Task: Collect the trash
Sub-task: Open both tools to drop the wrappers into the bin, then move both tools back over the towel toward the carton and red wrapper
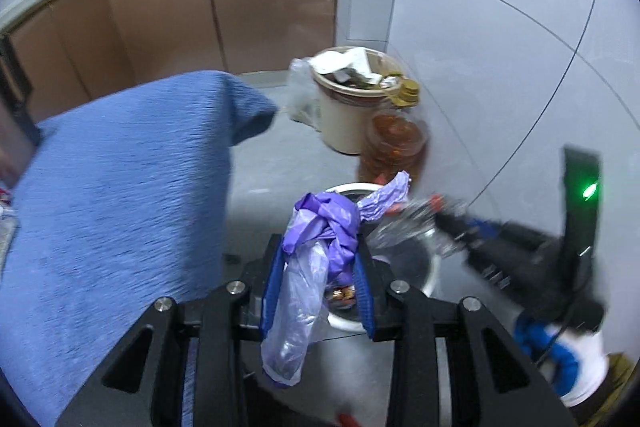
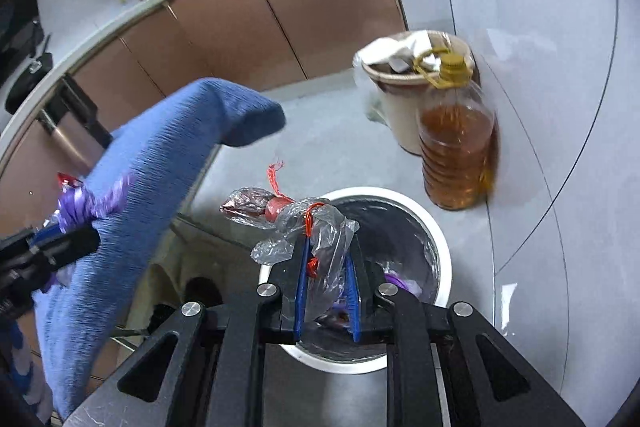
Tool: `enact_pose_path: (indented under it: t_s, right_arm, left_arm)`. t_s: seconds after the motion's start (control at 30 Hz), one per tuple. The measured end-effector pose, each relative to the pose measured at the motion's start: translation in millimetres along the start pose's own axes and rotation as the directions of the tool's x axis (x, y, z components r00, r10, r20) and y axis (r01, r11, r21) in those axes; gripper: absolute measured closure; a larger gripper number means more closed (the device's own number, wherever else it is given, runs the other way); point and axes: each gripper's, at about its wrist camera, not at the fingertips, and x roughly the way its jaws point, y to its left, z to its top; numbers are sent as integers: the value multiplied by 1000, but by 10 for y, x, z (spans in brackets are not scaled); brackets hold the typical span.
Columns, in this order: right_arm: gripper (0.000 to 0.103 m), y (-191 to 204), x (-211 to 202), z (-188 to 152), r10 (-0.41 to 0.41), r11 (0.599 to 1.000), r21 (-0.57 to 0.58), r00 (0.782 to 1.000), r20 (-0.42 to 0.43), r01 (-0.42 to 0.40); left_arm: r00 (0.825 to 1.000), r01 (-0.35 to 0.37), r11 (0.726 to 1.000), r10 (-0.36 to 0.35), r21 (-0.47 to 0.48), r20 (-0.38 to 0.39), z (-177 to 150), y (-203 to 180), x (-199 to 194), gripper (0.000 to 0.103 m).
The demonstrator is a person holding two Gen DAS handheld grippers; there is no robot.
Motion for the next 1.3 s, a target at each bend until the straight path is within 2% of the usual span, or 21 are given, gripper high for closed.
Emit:
enact_pose_path:
  t_s: [0.07, 0.1, 0.13, 0.2, 0.3, 0.4, 0.5, 0.63, 0.77, 0.9, 1.03, 1.17, 1.3]
  right_arm:
    - [84, -15, 132, -6, -11, 1000, -10, 1000, -21, 11]
    - [84, -18, 183, -11, -18, 1000, -16, 999, -29, 18]
    - [80, -6, 221, -17, -26, 999, -20, 999, -35, 25]
    - [70, -15, 282, -38, -33, 999, -22, 998, -46, 32]
    - [60, -29, 300, -73, -41, 999, -23, 998, -57, 40]
    - [54, -50, 263, -83, -50, 999, -13, 997, -56, 49]
    - [54, -57, 215, -68, -51, 999, 2, 998, -49, 51]
    - [52, 46, 109, -47, -39, 999, -18, 999, -29, 39]
    - [50, 199, -39, -39, -21, 999, -43, 1000, -1, 21]
    - [49, 373, -232, -10, 4, 998, -62, 999, 33, -2]
    - [48, 602, -479, 36, 36, 994, -101, 996, 84, -27]
    - [45, 861, -743, 79, 79, 987, -148, 988, 132, -60]
    - [40, 1139, -1004, 84, 122, 976, -202, 977, 175, -86]
  left_arm:
    - [999, 48, 999, -48, -23, -8, 72, -13, 73, 70]
    - [997, 72, 997, -73, -33, -12, 103, -22, 98, 65]
    - [996, 86, 996, -87, -39, -10, 124, -37, 105, 58]
    - [994, 111, 993, -111, -44, 4, 164, -66, 104, 52]
    - [989, 147, 988, -146, -54, 19, 184, -65, 46, 49]
    - [991, 131, 990, -130, -61, 28, 157, -59, -36, 48]
    - [994, 104, 992, -101, -70, 49, 109, -26, -156, 48]
    - [995, 25, 996, -17, -86, 95, 27, 60, -359, 48]
    - [986, -42, 993, 60, -112, 157, -82, 193, -622, 48]
    - [957, -142, 980, 172, -140, 233, -212, 306, -957, 48]
    - [905, -224, 955, 277, -192, 324, -331, 437, -1341, 48]
    - [856, -255, 929, 345, -267, 385, -471, 609, -1682, 48]
    - [811, -290, 897, 416, -334, 413, -659, 791, -1967, 48]
